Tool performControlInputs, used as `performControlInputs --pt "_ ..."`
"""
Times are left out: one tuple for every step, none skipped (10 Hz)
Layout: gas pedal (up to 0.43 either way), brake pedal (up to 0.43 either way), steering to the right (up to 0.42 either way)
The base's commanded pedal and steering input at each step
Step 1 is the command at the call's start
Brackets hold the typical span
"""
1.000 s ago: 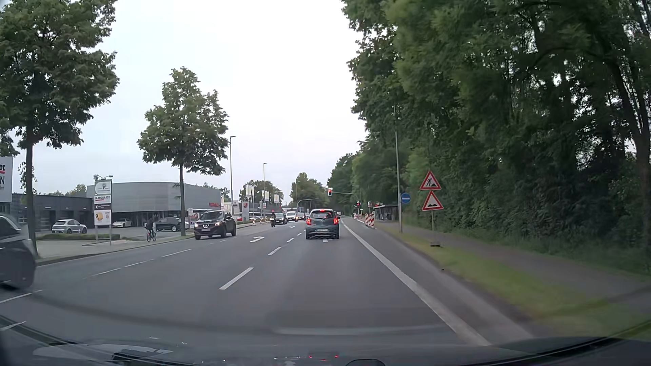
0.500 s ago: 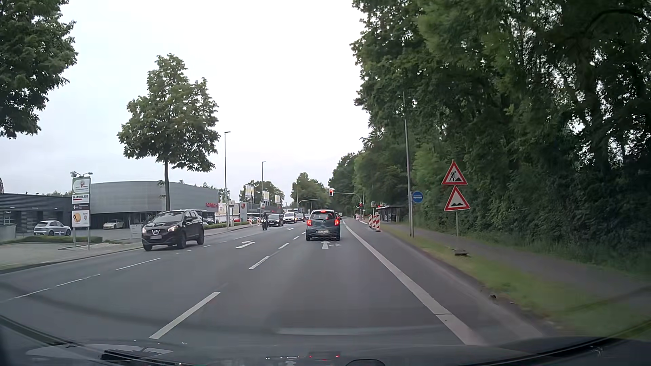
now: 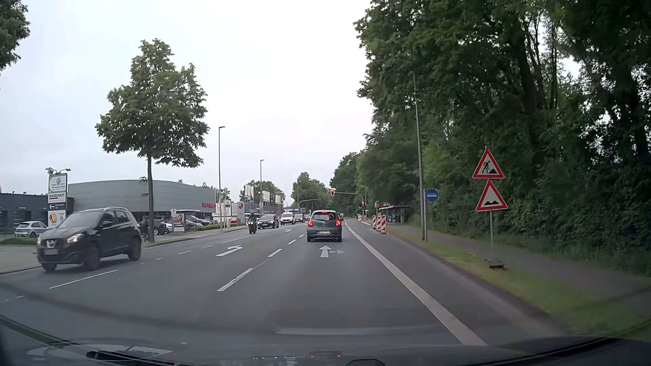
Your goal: Follow the waypoints while adhering to traffic rules and regulations
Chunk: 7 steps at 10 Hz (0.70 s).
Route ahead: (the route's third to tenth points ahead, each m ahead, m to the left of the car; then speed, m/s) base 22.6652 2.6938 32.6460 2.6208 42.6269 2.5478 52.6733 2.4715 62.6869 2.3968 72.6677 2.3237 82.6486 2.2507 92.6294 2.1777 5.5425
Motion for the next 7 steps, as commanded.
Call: performControlInputs --pt "0.047 0.0 -0.008" --pt "0.047 0.0 -0.008" --pt "0.047 0.0 -0.008" --pt "0.059 0.0 -0.008" --pt "0.059 0.0 -0.008" --pt "0.059 0.0 -0.008" --pt "0.059 0.0 -0.008"
